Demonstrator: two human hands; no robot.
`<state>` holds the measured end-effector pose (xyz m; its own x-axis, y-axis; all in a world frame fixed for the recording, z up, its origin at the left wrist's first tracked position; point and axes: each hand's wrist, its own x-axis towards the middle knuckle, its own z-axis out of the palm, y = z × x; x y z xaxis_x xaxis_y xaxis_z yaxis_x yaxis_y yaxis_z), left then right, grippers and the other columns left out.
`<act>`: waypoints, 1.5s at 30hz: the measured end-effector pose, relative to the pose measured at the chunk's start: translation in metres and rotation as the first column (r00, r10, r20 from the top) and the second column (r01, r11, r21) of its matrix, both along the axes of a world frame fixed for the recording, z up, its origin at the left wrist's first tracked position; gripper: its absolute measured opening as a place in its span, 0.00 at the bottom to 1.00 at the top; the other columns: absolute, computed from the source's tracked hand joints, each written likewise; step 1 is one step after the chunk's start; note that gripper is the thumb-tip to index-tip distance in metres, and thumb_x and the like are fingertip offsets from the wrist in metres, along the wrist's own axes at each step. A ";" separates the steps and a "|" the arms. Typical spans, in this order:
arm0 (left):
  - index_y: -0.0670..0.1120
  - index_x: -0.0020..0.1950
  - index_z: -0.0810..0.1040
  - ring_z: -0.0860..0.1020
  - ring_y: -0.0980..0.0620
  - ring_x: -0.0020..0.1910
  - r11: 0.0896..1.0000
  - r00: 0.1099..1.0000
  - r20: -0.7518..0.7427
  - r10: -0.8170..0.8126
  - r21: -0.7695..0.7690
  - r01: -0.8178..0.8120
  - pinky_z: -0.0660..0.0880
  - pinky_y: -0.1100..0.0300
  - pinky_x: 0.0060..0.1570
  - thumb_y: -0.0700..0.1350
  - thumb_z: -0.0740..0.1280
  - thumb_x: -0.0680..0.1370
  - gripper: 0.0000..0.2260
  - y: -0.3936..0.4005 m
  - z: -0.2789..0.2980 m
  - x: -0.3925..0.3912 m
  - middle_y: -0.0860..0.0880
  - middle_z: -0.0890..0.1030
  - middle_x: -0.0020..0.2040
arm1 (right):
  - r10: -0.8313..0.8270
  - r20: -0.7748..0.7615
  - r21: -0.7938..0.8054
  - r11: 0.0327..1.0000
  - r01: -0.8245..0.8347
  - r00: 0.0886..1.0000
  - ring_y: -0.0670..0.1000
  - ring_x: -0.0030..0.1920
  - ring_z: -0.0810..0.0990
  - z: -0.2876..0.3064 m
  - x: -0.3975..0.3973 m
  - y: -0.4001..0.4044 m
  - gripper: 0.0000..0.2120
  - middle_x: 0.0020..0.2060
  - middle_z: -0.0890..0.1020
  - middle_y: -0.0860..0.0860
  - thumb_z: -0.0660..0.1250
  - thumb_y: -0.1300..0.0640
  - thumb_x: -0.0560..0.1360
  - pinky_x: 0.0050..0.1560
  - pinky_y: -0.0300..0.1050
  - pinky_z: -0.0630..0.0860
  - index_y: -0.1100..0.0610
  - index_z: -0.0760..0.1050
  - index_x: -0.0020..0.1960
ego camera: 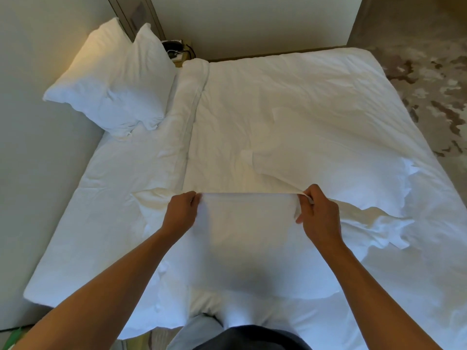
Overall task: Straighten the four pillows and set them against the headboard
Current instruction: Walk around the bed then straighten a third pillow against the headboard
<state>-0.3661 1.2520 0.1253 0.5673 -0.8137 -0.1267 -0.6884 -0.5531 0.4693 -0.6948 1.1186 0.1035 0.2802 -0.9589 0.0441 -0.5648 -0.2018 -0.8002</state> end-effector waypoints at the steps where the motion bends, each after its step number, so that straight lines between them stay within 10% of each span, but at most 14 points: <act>1: 0.39 0.40 0.77 0.80 0.46 0.32 1.000 1.000 0.010 0.011 -0.029 -0.010 0.77 0.51 0.37 0.48 0.59 0.85 0.19 -0.001 0.007 0.001 0.45 0.81 0.30 | -0.003 -0.005 -0.023 1.000 0.002 1.000 0.41 0.29 0.82 0.002 0.001 -0.003 0.11 0.31 0.82 0.40 0.60 0.48 0.85 0.30 0.34 0.72 0.46 0.67 0.45; 15: 0.42 0.40 0.79 0.78 0.61 0.31 0.925 0.992 0.120 0.049 -0.379 0.001 0.73 0.64 0.35 0.49 0.60 0.85 0.18 0.009 0.138 0.067 0.49 0.82 0.32 | -0.005 0.076 -0.227 0.974 0.022 0.997 0.36 0.36 0.83 0.132 0.083 -0.039 0.11 0.31 0.84 0.46 0.65 0.53 0.84 0.35 0.40 0.71 0.48 0.71 0.42; 24: 0.42 0.37 0.76 0.80 0.46 0.35 0.813 0.973 0.141 0.181 -0.579 -0.067 0.78 0.45 0.40 0.47 0.60 0.85 0.18 0.095 0.216 0.170 0.46 0.80 0.32 | 0.057 0.156 -0.333 0.943 -0.002 0.986 0.46 0.34 0.78 0.217 0.224 0.012 0.12 0.32 0.81 0.46 0.66 0.55 0.83 0.34 0.40 0.72 0.50 0.74 0.41; 31: 0.48 0.33 0.70 0.73 0.50 0.30 0.838 0.941 0.146 0.304 -0.510 -0.191 0.65 0.55 0.30 0.48 0.60 0.84 0.19 0.204 0.174 0.272 0.51 0.74 0.29 | 0.168 0.088 -0.272 0.952 -0.138 0.982 0.43 0.36 0.80 0.180 0.342 0.097 0.13 0.32 0.82 0.46 0.67 0.54 0.83 0.32 0.40 0.72 0.49 0.73 0.39; 39: 0.47 0.50 0.82 0.81 0.42 0.49 0.901 0.921 -0.016 0.389 -0.202 -0.384 0.73 0.53 0.46 0.52 0.60 0.84 0.14 0.302 0.044 0.362 0.45 0.80 0.52 | 0.288 -0.203 -0.069 0.949 -0.307 0.936 0.50 0.37 0.83 0.074 0.444 0.181 0.11 0.33 0.84 0.48 0.64 0.54 0.84 0.38 0.45 0.76 0.53 0.74 0.43; 45: 0.46 0.49 0.81 0.80 0.43 0.45 0.898 0.902 -0.162 0.400 -0.129 -0.421 0.69 0.56 0.42 0.54 0.59 0.85 0.16 0.332 -0.021 0.396 0.47 0.80 0.43 | 0.303 -0.413 -0.099 0.922 -0.373 0.859 0.50 0.37 0.82 0.037 0.485 0.204 0.06 0.36 0.82 0.44 0.67 0.45 0.82 0.34 0.41 0.71 0.47 0.75 0.49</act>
<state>0.0301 1.5844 0.1046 0.8427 -0.5269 -0.1108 -0.3442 -0.6854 0.6417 -0.2101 1.3221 0.1409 0.6142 -0.7889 0.0192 -0.6903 -0.5490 -0.4713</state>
